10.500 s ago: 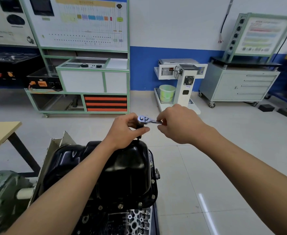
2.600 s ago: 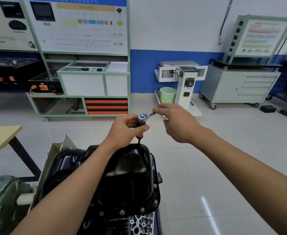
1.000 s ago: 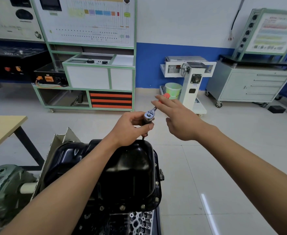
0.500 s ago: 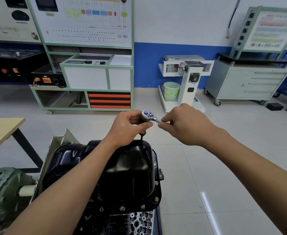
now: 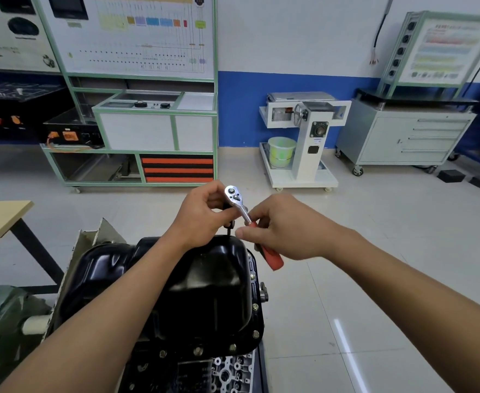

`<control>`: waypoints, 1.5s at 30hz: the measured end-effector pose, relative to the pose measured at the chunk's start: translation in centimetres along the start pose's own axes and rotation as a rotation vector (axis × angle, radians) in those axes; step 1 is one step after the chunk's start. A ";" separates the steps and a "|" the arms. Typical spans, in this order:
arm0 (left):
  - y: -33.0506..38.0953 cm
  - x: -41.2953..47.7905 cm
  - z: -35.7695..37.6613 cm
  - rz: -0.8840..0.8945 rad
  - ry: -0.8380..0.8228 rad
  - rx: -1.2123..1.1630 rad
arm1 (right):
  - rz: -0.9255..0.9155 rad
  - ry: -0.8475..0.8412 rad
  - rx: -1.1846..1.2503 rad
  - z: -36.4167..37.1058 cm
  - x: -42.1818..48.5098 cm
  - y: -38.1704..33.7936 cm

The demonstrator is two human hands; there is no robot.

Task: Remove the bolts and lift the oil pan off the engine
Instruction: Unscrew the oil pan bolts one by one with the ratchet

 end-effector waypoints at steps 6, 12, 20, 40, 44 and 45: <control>-0.2 0.1 0.5 -0.017 -0.045 -0.022 | 0.076 -0.038 -0.271 -1.9 1.1 0.3; -0.8 -0.1 0.7 -0.072 -0.084 -0.040 | 0.031 0.291 -0.701 -4.3 2.5 -0.8; -0.7 -0.3 1.3 -0.138 -0.125 -0.100 | -0.041 0.291 -0.520 -3.2 4.6 0.7; -0.8 0.1 0.7 -0.109 -0.032 -0.057 | 0.071 0.214 -0.480 -4.4 0.7 0.0; -0.7 0.0 0.8 -0.088 -0.051 -0.067 | 0.071 0.136 -0.392 -3.5 0.3 -0.2; -0.7 0.0 0.7 -0.083 -0.048 -0.059 | 0.069 0.119 -0.372 -3.2 0.4 -0.3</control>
Point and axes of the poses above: each hand's wrist, its own x-axis towards the middle knuckle, its own z-axis out of the palm, y = z × x, the point moved 9 cm from there along x, towards the middle knuckle, and after that the axes turned 13 degrees about z, right-handed, at the moved point
